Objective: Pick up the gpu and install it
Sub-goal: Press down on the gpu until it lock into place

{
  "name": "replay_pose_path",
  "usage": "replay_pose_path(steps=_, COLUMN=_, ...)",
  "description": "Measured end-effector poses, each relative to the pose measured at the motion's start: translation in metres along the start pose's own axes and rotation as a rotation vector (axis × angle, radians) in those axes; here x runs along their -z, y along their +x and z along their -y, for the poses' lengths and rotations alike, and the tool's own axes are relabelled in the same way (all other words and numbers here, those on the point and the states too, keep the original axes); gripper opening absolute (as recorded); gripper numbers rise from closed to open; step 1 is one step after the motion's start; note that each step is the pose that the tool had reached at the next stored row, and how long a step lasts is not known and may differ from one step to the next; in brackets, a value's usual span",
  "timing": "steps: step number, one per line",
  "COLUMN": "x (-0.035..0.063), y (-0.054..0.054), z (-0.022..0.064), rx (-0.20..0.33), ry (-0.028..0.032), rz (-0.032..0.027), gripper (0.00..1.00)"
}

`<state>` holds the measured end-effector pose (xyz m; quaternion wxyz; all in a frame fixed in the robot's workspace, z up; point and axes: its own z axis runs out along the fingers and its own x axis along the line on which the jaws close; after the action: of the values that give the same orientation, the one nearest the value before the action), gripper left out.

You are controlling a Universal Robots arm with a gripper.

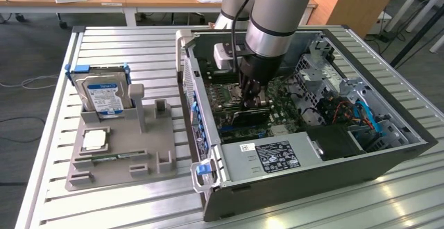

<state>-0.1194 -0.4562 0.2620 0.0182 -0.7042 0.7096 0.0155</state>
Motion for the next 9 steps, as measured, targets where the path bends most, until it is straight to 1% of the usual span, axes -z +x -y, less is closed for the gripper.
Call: replay_pose_path(steps=9, x=-0.0005, y=0.0, z=0.0, rx=0.0, ry=0.0001, rz=0.0, gripper=0.11)
